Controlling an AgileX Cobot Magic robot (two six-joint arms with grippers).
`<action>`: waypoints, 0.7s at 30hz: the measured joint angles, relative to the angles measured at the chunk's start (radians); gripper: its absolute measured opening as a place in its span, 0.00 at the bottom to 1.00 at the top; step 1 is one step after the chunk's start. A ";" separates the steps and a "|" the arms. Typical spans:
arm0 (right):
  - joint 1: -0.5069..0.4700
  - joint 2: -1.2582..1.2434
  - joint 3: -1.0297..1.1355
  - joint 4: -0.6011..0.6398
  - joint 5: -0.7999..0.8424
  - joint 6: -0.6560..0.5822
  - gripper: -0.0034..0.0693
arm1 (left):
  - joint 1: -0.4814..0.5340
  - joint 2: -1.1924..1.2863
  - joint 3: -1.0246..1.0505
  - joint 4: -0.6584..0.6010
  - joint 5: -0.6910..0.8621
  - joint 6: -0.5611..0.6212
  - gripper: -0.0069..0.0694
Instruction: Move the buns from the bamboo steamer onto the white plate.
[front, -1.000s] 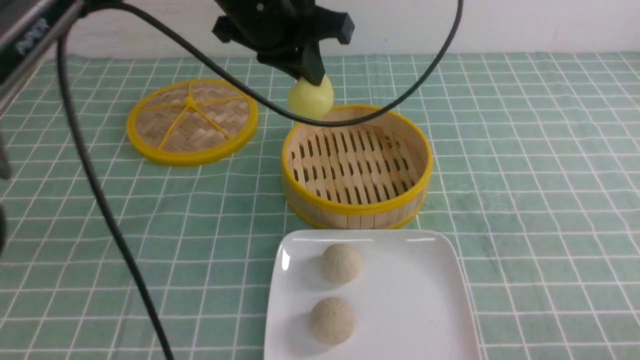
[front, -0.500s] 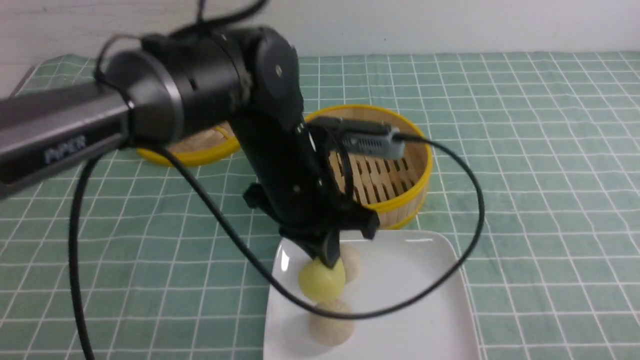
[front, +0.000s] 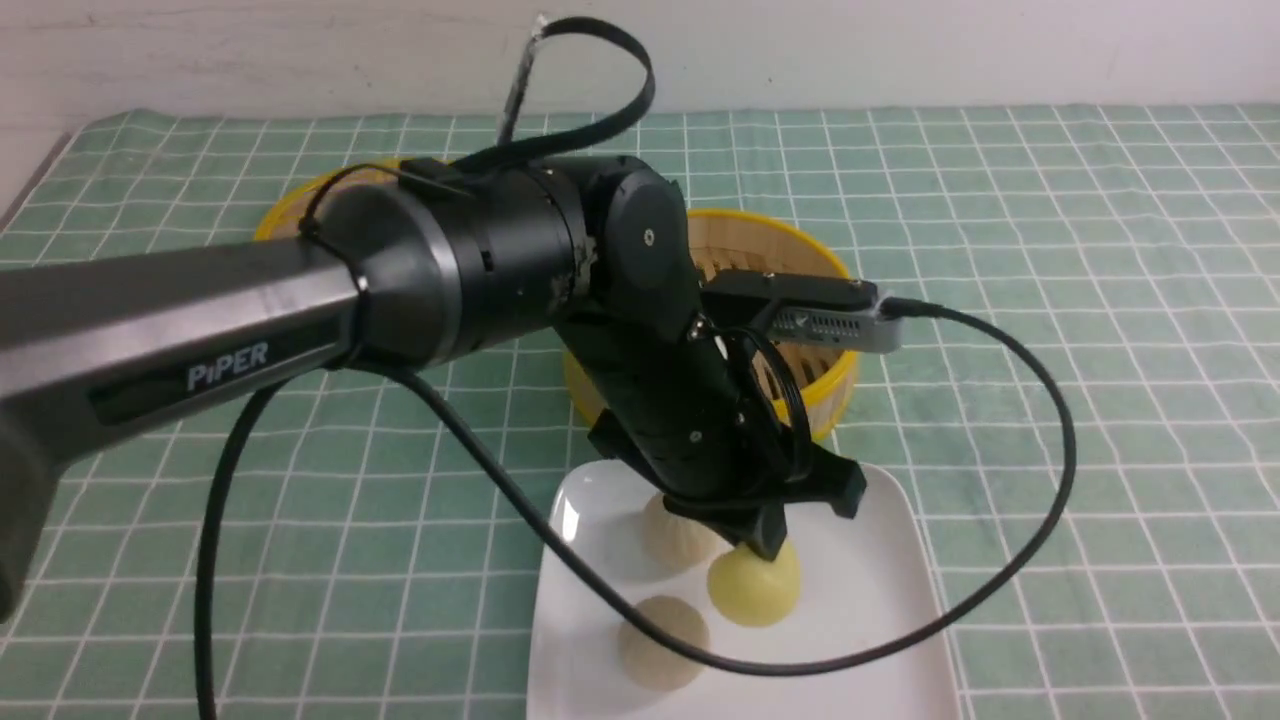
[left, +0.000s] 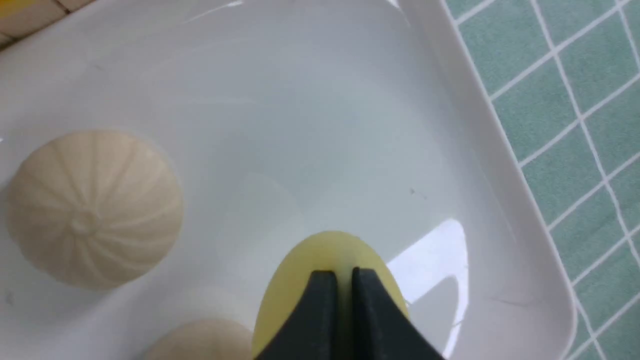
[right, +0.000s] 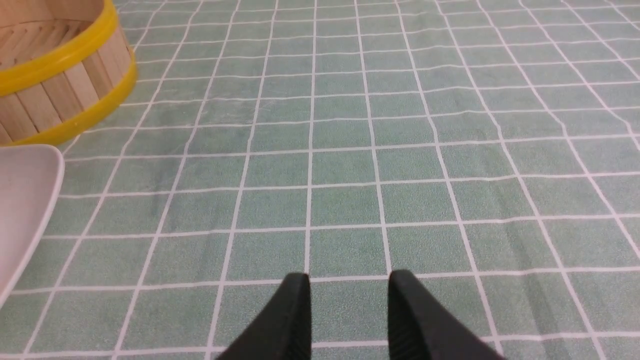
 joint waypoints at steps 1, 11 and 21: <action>0.000 0.000 0.000 0.000 0.000 0.000 0.38 | 0.000 0.013 0.000 0.011 -0.011 0.000 0.16; 0.000 0.000 0.000 0.000 0.000 0.000 0.38 | 0.000 0.075 0.000 0.006 -0.057 -0.028 0.51; 0.000 0.000 0.000 0.000 0.000 0.000 0.38 | 0.000 0.009 -0.135 0.066 0.059 -0.052 0.55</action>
